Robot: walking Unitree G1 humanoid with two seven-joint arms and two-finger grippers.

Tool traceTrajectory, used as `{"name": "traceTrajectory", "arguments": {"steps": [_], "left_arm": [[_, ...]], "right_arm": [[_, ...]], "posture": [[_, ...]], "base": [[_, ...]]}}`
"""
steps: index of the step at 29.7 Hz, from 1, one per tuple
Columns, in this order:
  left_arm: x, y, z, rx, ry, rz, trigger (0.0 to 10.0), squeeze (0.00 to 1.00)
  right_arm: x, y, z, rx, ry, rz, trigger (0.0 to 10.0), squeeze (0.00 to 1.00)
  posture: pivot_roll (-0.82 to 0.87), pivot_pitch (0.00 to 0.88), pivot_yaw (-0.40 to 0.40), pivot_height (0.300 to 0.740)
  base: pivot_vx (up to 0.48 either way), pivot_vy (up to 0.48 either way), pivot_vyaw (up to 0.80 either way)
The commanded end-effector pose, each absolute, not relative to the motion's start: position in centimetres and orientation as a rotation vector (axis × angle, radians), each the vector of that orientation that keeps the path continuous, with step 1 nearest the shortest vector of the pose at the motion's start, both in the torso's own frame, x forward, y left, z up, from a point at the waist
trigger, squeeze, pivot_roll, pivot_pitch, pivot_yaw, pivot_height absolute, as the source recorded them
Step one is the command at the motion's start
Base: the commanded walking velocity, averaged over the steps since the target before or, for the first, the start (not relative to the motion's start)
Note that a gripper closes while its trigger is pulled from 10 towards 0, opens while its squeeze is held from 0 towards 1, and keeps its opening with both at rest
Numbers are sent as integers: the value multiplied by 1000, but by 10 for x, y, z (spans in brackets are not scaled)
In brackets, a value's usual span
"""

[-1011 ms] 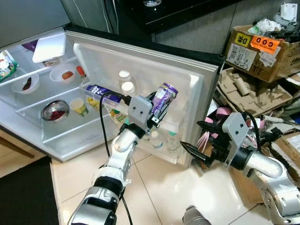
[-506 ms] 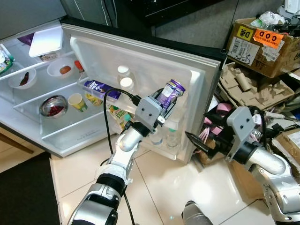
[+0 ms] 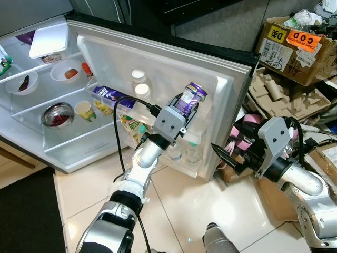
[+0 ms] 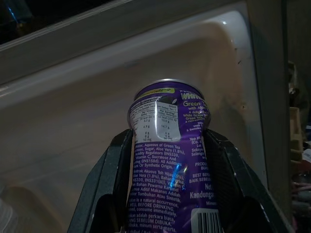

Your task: Restocking fridge

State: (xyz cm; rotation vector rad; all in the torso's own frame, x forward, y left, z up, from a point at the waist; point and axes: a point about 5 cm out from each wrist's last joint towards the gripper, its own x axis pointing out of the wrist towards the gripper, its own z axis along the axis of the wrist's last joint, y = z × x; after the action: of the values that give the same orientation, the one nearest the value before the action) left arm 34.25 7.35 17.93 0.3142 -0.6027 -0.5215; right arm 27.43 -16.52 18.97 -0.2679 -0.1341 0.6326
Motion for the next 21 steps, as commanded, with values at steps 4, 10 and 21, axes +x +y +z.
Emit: {"name": "traceTrajectory", "arguments": {"steps": [4,10,21], "left_arm": [[344,76,171,323,-570,-518,10000,0],[348,80,164,304,-523,-484,10000,0],[350,78,163,316,-517,-490,10000,0]], "right_arm": [[271,-168,194,-290,-159,624,10000,0],[272,-168,195,-293,-165,611,10000,0],[272,-167,195,-298,-166,600,10000,0]], "posture": [[-373,309,84,740],[-375,312,84,740],[-376,324,88,740]], "base": [[0,0,0],[0,0,0],[0,0,0]]}}
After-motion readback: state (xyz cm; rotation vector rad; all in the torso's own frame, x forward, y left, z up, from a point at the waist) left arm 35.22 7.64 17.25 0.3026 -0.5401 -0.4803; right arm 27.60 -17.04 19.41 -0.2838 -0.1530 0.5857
